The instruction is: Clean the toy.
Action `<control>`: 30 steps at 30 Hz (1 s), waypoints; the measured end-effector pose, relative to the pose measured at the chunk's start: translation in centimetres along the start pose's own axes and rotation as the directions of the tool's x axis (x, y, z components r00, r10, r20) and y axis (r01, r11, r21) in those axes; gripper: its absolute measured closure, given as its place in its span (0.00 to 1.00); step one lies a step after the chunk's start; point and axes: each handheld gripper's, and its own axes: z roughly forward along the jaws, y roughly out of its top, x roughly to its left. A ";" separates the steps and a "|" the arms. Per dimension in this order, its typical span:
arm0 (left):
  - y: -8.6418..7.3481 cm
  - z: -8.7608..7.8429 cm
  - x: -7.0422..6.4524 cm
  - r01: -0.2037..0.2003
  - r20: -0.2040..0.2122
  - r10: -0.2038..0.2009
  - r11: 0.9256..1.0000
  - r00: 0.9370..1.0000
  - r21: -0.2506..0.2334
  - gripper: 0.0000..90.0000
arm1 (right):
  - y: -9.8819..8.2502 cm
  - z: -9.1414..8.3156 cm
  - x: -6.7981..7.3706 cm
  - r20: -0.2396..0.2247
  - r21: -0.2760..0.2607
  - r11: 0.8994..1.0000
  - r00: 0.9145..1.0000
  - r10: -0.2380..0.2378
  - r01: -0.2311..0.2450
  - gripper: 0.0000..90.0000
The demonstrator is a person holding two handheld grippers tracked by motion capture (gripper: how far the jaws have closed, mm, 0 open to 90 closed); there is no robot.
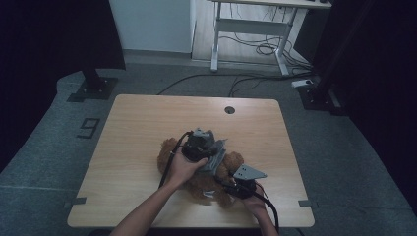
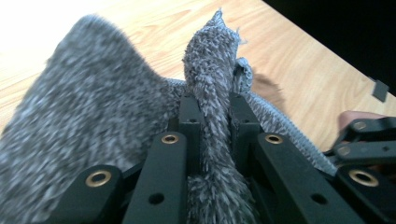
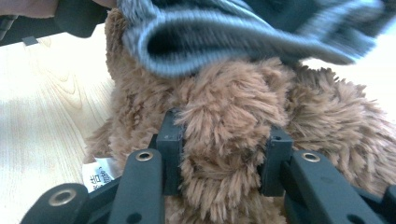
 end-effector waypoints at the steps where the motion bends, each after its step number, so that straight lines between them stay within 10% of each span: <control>1: -0.2 -0.4 0.6 0.008 -0.008 -0.008 1.000 1.000 0.000 0.88 | 0.0 0.0 0.0 0.000 -0.004 1.000 1.000 0.001 -0.001 0.68; 17: -3.6 -6.2 7.9 0.152 -0.050 -0.157 0.985 0.986 -0.086 0.88 | -0.1 0.0 -0.1 0.003 -0.008 1.000 1.000 0.009 -0.009 0.68; 30: -6.0 -8.6 10.2 0.179 -0.115 -0.190 0.978 0.975 -0.105 0.88 | -0.1 0.0 -0.1 0.001 -0.009 1.000 1.000 0.014 -0.014 0.68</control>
